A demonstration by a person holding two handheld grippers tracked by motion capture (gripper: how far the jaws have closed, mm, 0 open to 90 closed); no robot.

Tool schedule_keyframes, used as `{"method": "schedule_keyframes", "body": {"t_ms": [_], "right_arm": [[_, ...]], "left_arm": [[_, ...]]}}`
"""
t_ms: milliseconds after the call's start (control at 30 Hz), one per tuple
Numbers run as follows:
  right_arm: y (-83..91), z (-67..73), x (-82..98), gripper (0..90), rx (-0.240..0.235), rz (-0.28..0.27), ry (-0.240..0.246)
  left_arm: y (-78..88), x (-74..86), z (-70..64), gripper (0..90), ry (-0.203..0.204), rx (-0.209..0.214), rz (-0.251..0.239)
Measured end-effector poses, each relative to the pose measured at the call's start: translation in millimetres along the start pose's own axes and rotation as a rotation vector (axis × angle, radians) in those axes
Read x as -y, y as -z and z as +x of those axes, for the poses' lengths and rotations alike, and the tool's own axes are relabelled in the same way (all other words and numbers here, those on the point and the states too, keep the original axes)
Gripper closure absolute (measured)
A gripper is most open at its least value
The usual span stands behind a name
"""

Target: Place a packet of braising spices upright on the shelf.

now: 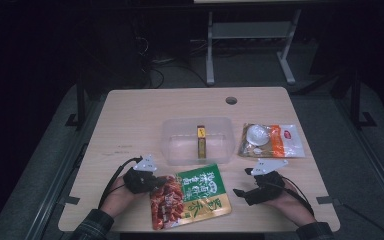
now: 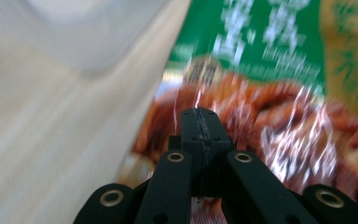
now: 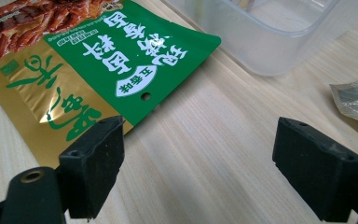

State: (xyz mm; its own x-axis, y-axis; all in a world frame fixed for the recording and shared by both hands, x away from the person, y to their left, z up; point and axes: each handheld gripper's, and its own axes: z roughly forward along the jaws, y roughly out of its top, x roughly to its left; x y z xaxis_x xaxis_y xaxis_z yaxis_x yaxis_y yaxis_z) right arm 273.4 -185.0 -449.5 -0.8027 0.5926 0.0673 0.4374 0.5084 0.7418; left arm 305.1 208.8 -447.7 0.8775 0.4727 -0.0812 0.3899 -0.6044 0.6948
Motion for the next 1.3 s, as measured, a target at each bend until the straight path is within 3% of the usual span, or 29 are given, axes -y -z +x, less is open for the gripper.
{"method": "schedule_keyframes", "body": {"t_ms": [133,233,433,600,667,800,867,1000,1167,1300], "right_arm": [[-0.6,-0.3,0.2,15.9,0.0,0.001,0.0],[-0.7,-0.5,0.2,15.9,-0.002,0.0,0.003],[0.3,-0.4,0.3,15.9,-0.005,-0.001,0.005],[-0.1,-0.1,0.3,15.9,-0.007,-0.001,0.009],[0.2,-0.1,0.3,15.9,-0.007,-0.001,0.008],[0.4,-0.2,0.4,15.9,-0.008,-0.003,0.009],[0.4,0.8,0.1,15.9,-0.009,-0.006,0.009],[0.6,1.2,0.0,15.9,-0.011,-0.007,0.008],[0.4,1.3,-0.1,15.9,-0.01,-0.006,0.008],[-0.2,1.1,0.0,15.9,-0.01,-0.005,0.007]], "left_arm": [[-9.0,-5.9,0.6,52.9,-0.019,0.035,-0.012],[-25.3,-8.0,-0.8,37.9,-0.067,0.054,0.034],[-34.2,-9.2,-2.6,23.2,-0.082,0.059,0.012],[-36.9,-7.4,1.8,19.9,-0.078,0.09,0.015],[-37.1,-6.5,0.8,20.0,-0.095,0.099,0.009],[-36.0,-7.5,-1.8,26.5,-0.113,0.073,0.02],[-33.9,-7.7,-3.4,41.3,-0.133,0.062,0.03],[-33.0,-7.5,-8.9,51.4,-0.148,0.065,0.031],[-33.2,-8.9,-15.7,78.3,-0.164,0.077,0.032],[-33.3,-10.7,-18.4,84.2,-0.174,0.069,0.047]]}}
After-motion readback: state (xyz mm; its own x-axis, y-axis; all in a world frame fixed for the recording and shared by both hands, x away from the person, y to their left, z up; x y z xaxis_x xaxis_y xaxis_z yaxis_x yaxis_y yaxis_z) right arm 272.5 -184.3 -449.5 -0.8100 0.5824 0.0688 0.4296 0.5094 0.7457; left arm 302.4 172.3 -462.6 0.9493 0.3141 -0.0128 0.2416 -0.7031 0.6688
